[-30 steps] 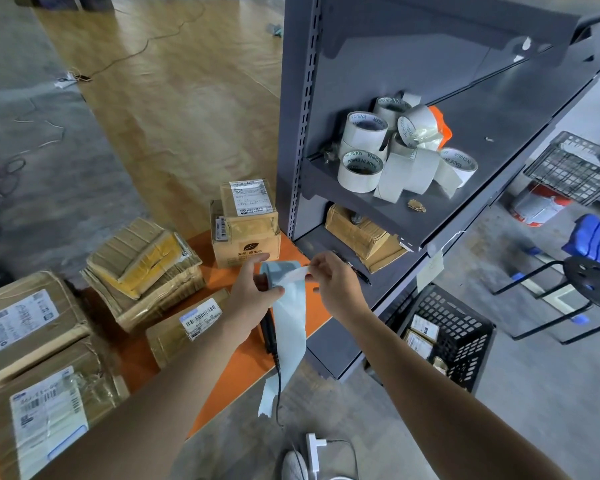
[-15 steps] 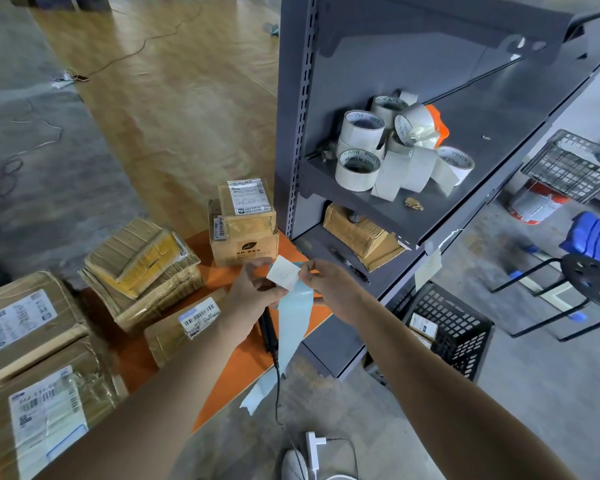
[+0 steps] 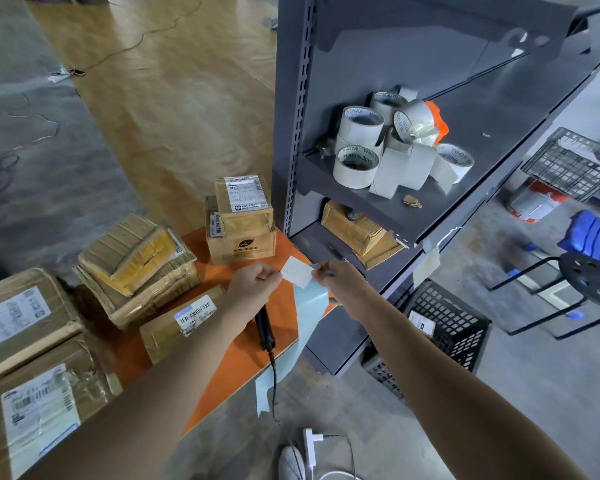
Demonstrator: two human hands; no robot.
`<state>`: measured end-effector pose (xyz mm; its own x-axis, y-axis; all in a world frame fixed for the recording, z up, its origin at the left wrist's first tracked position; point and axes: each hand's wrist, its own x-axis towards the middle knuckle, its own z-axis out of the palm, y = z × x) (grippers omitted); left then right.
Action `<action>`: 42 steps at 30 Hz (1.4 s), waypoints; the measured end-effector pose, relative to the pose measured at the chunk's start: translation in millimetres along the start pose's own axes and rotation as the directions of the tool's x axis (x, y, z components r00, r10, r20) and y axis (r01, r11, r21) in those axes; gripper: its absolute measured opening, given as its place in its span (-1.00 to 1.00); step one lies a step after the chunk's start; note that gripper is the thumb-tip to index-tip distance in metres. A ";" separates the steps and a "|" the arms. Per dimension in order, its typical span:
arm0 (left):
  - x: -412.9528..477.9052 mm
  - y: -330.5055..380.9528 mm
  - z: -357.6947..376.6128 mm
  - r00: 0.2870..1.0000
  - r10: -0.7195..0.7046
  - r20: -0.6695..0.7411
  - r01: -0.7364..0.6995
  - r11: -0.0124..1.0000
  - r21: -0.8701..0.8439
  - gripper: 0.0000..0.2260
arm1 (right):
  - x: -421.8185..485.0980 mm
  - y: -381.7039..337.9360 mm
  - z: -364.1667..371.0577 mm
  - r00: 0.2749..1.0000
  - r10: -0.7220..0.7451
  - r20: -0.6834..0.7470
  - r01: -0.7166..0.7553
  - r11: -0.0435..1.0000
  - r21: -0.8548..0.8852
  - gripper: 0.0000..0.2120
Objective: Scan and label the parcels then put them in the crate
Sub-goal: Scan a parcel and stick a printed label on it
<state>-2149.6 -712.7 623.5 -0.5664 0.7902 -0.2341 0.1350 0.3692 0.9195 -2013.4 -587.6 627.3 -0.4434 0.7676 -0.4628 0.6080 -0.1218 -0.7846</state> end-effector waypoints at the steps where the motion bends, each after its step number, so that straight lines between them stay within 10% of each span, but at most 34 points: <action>1: 0.7 0.6 2.1 1.000 0.016 -0.005 -0.016 1.000 0.023 -0.95 | 0.0 0.5 -0.4 1.000 -0.003 0.005 0.003 1.000 -0.001 -0.89; 23: 31.4 -16.3 18.3 0.881 -0.313 -0.356 0.257 0.946 -0.197 -0.79 | 24.4 24.3 10.4 0.988 -0.095 0.126 0.111 0.985 -0.128 -0.42; 42: 33.8 -50.5 13.4 0.804 -0.542 -0.243 0.372 0.779 -0.505 -0.92 | 64.0 50.2 64.0 0.964 -0.262 0.043 0.239 0.786 -0.569 -0.51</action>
<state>-2164.7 -698.0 564.9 -0.7262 0.3167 -0.6102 -0.5165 0.3345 0.7882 -2053.5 -584.9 531.8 -0.6153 0.7446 -0.2586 0.7470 0.4462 -0.4928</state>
